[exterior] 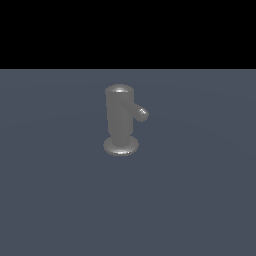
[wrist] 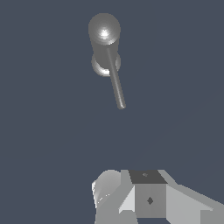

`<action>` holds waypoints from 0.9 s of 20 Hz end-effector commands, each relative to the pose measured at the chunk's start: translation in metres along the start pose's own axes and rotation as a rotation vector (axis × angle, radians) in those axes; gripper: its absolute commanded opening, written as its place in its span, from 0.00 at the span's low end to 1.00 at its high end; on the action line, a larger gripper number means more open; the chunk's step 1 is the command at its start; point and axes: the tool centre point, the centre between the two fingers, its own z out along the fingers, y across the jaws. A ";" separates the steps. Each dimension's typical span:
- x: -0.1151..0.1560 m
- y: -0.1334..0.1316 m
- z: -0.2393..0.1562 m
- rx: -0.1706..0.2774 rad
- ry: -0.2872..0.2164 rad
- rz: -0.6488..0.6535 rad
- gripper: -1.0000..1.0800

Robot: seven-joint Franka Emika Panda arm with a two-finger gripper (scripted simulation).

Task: Turn on the faucet by rotating a designated handle.

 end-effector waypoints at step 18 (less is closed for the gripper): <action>0.015 -0.010 0.069 0.007 0.002 -0.058 0.00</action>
